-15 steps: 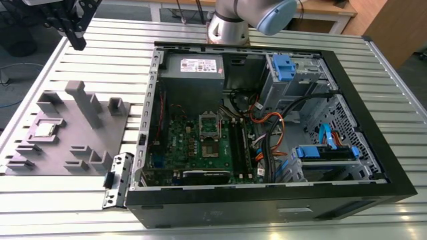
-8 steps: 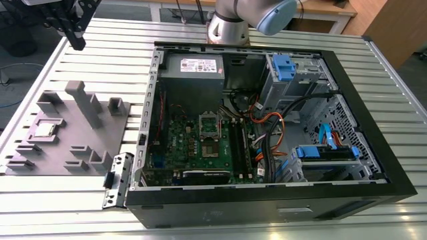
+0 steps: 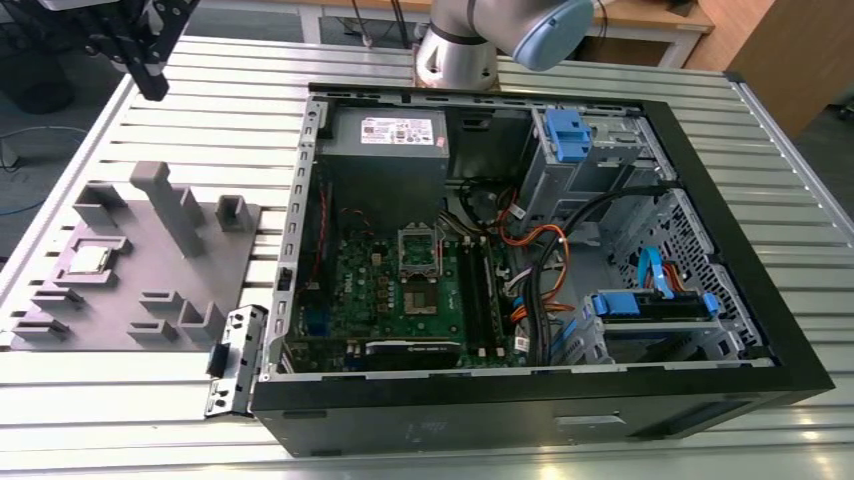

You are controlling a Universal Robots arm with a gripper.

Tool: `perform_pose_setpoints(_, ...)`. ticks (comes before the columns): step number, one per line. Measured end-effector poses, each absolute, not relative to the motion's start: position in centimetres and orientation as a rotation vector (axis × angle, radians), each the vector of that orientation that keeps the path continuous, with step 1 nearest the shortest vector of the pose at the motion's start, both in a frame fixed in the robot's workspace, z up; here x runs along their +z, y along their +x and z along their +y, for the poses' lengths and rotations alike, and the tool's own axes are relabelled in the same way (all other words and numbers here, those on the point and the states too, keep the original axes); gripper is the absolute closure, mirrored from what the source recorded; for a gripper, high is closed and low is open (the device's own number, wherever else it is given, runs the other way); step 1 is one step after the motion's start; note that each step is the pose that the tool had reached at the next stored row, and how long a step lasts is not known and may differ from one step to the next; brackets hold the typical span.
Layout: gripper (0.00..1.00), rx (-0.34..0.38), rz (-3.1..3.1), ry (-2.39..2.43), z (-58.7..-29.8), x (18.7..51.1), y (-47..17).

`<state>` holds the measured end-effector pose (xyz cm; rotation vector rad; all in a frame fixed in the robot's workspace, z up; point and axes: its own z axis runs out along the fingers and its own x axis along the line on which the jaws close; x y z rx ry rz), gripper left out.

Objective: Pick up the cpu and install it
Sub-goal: 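Reach for the cpu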

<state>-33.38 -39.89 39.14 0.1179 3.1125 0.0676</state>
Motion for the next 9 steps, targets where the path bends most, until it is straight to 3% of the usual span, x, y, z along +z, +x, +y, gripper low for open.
perform_pose_setpoints(9, 0.89, 0.068, 3.112, 0.118, -39.89, 39.13, -34.03)
